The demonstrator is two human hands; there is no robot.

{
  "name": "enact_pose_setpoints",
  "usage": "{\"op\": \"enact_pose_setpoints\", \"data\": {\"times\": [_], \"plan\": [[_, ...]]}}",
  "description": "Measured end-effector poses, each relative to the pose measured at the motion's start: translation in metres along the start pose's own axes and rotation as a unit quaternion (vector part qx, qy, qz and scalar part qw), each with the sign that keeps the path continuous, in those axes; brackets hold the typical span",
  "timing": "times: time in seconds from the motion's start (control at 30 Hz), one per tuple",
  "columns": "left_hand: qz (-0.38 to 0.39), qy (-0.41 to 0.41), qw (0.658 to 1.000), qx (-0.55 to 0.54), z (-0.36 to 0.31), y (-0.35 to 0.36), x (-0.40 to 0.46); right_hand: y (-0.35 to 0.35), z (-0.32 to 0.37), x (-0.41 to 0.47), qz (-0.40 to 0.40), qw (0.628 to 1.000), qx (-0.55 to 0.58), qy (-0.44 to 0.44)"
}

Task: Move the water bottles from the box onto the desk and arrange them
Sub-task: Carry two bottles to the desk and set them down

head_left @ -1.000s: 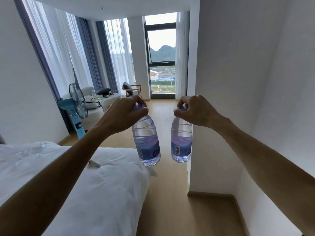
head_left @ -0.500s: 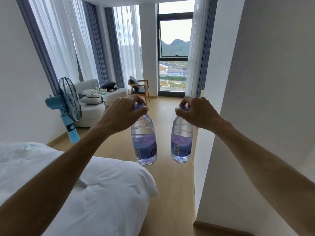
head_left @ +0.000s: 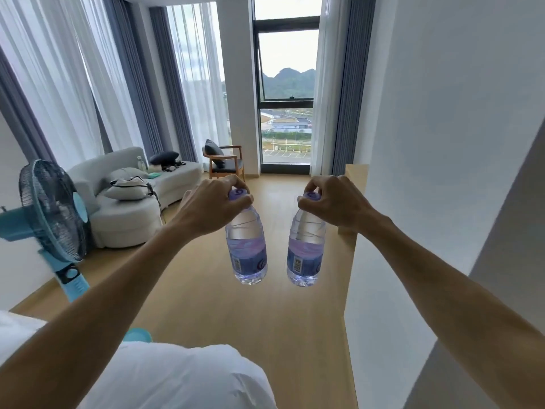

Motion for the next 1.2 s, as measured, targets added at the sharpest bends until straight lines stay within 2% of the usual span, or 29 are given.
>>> {"op": "enact_pose_setpoints", "data": {"times": [0.3,0.53,0.73,0.9,1.2], "plan": [[0.008,-0.027,0.999,0.019,0.088,0.089,0.165,0.077,-0.124,0.158,0.041,0.999,-0.003,-0.015],[0.028,-0.044,0.998,0.029,0.143,0.153,0.29,0.111,-0.222,0.28,0.035,0.999,-0.012,0.005],[0.028,-0.024,0.999,0.032,0.181,0.213,0.402,0.129,-0.316,0.357,0.014,0.998,-0.04,0.043],[0.037,0.007,0.999,0.006,0.209,0.279,0.493,0.157,-0.392,0.426,0.038,0.996,-0.059,0.054],[0.095,0.088,0.991,-0.029,0.23,0.399,0.683,0.171,-0.533,0.539,0.031,0.987,-0.078,0.139]]}}
Point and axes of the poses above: each hand's wrist, its own x-axis towards the middle knuckle, its own y-axis out of the palm, z = x × y, the point moved 9 cm from there along x, towards the middle knuckle, and after that the axes turned 3 degrees about x, right-handed, at the moved point
